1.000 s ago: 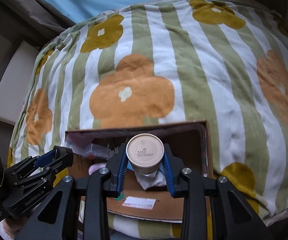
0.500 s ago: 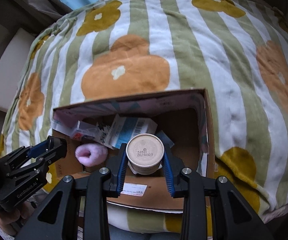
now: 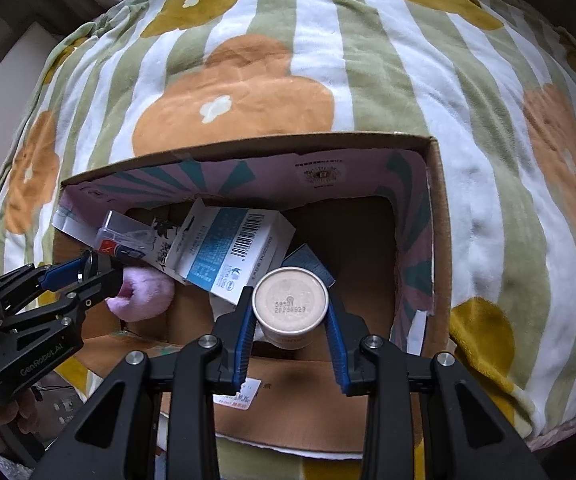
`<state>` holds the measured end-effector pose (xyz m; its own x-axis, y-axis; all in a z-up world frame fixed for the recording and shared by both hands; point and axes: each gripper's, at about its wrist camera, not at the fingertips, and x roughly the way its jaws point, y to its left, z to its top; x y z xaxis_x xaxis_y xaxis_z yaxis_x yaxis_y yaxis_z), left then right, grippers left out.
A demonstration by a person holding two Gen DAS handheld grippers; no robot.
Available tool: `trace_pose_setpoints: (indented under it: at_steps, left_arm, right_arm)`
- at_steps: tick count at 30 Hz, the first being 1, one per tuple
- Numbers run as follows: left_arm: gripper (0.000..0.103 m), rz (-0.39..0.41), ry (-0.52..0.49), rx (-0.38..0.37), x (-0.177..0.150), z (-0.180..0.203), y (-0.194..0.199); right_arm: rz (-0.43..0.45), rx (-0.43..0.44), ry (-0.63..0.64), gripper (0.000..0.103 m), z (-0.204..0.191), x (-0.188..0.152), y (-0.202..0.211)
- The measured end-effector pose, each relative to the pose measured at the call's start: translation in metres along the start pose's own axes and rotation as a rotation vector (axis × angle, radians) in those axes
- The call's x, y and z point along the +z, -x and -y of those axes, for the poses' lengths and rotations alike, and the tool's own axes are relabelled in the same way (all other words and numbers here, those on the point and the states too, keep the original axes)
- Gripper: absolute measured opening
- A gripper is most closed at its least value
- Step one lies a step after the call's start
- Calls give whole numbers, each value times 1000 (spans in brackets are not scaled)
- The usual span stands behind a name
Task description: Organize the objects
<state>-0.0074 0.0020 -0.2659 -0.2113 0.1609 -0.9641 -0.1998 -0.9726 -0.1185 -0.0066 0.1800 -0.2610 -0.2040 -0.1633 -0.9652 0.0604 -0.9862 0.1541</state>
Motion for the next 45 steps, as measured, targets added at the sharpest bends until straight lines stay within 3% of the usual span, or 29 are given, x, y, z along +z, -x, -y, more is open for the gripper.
trace_pose_setpoints:
  at_steps: [9, 10, 11, 12, 13, 14, 15, 27, 29, 38, 45]
  left_arm:
    - [37, 15, -8, 39, 5, 3, 6]
    - [47, 19, -7, 45, 6, 3, 9]
    - [59, 25, -5, 54, 7, 4, 11]
    - [91, 34, -4, 63, 7, 4, 13]
    - [102, 53, -4, 67, 7, 4, 17]
    - [102, 75, -3, 57, 6, 4, 21]
    - [103, 73, -4, 48, 6, 4, 21]
    - [103, 58, 4, 35, 6, 9, 24]
    - [102, 62, 9, 32, 7, 9, 27]
    - [103, 92, 12, 44, 14, 10, 54]
    - [103, 168, 44, 70, 27, 4, 109]
  right_arm:
    - [6, 11, 0, 31, -3, 3, -1]
    - [8, 14, -2, 32, -3, 4, 0]
    - [12, 13, -3, 42, -4, 4, 1]
    - [16, 3, 1, 52, -5, 5, 3]
    - [19, -15, 9, 76, -6, 5, 4]
    - [28, -32, 17, 85, -7, 5, 5]
    - [36, -32, 22, 86, -7, 5, 7]
    - [30, -40, 16, 87, -4, 5, 7]
    - [29, -41, 22, 102, -4, 6, 8]
    - [78, -49, 9, 102, -6, 12, 29]
    - [133, -63, -41, 102, -8, 23, 69]
